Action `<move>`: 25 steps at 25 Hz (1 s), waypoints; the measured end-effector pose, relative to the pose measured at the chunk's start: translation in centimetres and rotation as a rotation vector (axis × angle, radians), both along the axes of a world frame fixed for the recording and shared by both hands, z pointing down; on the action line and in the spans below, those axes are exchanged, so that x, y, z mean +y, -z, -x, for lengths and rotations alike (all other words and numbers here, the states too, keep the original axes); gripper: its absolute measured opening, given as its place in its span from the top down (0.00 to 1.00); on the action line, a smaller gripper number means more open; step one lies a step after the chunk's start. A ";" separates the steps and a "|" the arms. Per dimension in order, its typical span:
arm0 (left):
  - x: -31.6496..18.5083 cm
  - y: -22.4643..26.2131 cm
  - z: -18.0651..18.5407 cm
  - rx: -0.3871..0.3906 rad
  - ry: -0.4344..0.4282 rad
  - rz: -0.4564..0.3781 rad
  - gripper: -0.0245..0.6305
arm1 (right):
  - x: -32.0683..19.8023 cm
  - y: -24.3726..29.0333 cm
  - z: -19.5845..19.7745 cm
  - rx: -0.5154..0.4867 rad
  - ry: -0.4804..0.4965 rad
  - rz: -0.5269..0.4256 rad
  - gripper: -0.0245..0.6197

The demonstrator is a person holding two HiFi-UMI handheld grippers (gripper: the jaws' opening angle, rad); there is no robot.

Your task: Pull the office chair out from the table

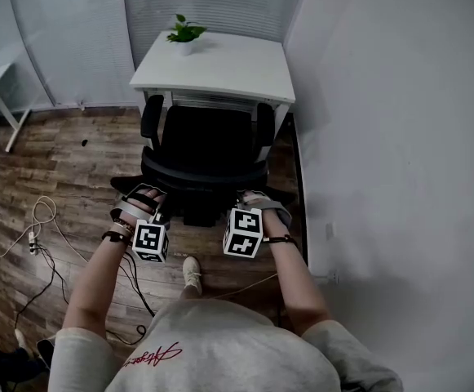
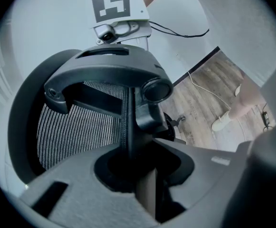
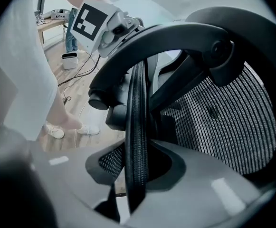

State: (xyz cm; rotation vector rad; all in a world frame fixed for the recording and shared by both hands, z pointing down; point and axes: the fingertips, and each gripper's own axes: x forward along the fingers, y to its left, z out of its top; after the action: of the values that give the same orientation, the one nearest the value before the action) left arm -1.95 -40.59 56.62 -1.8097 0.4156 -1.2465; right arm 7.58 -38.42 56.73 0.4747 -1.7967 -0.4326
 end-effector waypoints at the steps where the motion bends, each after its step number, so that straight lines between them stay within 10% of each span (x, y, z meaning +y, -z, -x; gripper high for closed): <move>1: 0.3 0.1 0.1 0.000 0.002 -0.002 0.80 | 0.3 -0.1 0.1 0.002 0.001 0.001 0.80; 25: 4.5 -0.1 0.4 0.001 0.017 -0.033 0.80 | 4.8 -0.1 0.5 -0.010 -0.019 0.044 0.79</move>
State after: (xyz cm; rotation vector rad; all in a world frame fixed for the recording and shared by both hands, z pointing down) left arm -2.38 -36.10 56.74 -1.7823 0.4510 -1.2430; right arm 7.13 -33.62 56.86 0.4636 -1.8067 -0.3777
